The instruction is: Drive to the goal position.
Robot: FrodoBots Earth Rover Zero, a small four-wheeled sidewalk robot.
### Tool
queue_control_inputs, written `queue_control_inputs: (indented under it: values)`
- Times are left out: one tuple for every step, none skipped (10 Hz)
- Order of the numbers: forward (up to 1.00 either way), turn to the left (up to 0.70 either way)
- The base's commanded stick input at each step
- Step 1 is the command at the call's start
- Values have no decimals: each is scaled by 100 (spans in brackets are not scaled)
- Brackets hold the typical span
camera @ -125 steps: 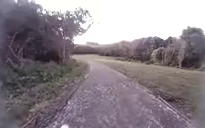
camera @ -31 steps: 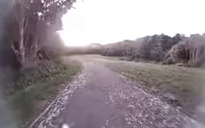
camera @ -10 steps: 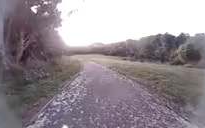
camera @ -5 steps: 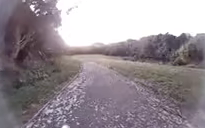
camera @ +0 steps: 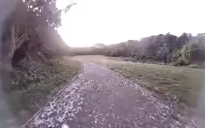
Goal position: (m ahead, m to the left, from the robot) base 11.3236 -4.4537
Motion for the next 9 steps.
queue_control_inputs:
  values:
    - [50,0]
    - [50,0]
    - [50,0]
    - [50,0]
    - [50,0]
    - [50,0]
    - [50,0]
    - [50,0]
    - [50,0]
